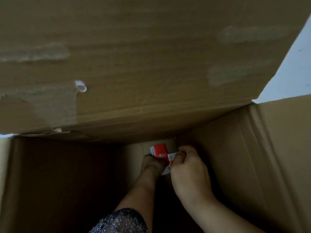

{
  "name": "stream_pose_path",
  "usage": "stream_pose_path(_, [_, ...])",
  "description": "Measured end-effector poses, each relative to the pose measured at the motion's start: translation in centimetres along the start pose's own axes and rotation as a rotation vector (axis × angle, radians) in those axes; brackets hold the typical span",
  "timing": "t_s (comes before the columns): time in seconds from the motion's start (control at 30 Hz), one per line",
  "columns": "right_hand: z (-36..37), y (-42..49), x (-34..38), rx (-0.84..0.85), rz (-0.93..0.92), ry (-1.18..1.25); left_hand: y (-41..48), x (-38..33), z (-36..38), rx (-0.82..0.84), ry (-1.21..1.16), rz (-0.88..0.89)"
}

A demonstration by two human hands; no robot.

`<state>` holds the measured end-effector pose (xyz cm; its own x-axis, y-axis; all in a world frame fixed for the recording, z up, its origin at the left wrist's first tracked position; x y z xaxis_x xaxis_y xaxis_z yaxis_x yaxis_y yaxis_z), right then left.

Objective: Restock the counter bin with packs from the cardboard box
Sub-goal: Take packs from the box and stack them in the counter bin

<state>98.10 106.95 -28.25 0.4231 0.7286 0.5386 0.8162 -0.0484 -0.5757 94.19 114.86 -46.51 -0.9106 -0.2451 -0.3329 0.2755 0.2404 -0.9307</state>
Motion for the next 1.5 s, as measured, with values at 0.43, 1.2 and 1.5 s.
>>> stream_pose_path(0.43, [-2.4, -2.5, 3.0, 0.023, -0.050, 0.060, -7.2, -4.1, -3.4, -0.060, -0.084, 0.008])
stream_pose_path(1.2, [-23.5, -22.7, 19.9, 0.039, -0.461, 0.188, -44.9, -16.0, -10.2, 0.191, -0.312, 0.622])
stream_pose_path(1.5, [-35.1, -33.5, 30.9, -0.070, -0.747, 0.255, -64.1, -23.6, -13.0, 0.057, -0.338, 1.010])
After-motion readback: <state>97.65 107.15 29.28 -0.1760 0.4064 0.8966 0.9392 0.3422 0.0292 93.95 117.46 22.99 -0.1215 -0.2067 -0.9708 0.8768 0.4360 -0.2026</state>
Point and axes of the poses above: each hand's wrist, its own y-axis towards the middle knuckle, its own z-axis out of the palm, x = y × z, the point moved 4 cm from there along y, towards the middle knuckle, and after that the axes turned 4 degrees about y, right-handed, at the moved point
